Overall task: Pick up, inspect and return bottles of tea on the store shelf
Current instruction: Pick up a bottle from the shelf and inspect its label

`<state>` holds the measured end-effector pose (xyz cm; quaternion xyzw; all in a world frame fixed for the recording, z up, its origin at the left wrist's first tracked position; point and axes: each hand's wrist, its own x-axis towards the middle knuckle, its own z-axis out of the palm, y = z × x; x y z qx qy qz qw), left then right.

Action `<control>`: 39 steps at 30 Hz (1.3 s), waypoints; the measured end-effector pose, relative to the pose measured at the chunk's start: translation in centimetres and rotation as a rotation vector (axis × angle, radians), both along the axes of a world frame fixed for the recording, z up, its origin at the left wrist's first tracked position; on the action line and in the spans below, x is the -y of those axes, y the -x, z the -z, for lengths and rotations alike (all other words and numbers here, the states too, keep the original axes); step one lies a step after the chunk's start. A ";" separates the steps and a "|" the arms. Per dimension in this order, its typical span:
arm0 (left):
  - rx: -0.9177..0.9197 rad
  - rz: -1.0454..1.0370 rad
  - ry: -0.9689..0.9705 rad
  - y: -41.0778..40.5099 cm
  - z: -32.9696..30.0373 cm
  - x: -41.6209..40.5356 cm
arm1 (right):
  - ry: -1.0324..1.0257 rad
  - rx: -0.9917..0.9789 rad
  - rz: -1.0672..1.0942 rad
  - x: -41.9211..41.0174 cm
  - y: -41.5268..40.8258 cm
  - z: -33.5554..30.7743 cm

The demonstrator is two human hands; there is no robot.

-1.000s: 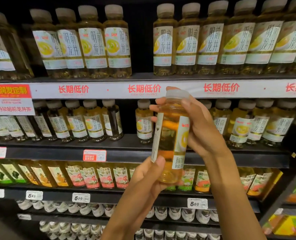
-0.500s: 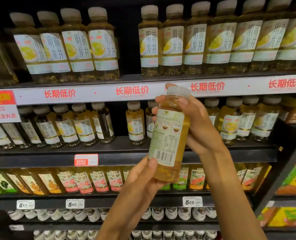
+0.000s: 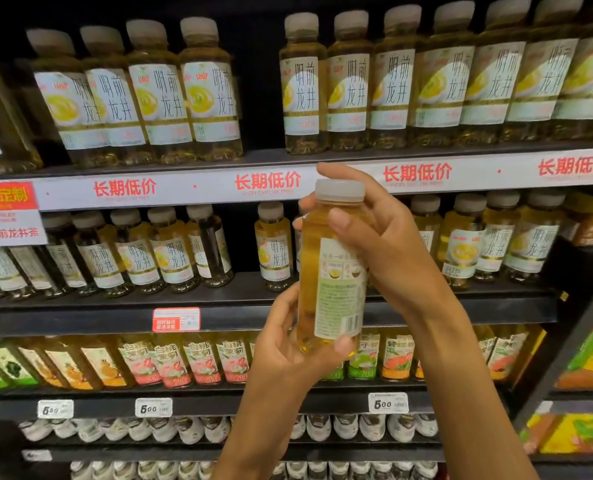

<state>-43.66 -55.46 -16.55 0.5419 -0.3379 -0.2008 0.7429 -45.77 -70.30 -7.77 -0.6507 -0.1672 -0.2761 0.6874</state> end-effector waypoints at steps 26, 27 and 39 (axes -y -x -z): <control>-0.231 0.204 0.087 -1.4 -0.4 -0.9 | -0.119 0.053 -0.079 0.1 -0.6 0.2; -0.253 0.238 0.089 -1.3 -0.4 -1.0 | -0.124 0.059 -0.092 0.2 -0.7 0.2; -0.006 -0.275 0.088 -2.0 -3.5 1.1 | -0.015 0.015 0.154 0.4 -2.1 -3.2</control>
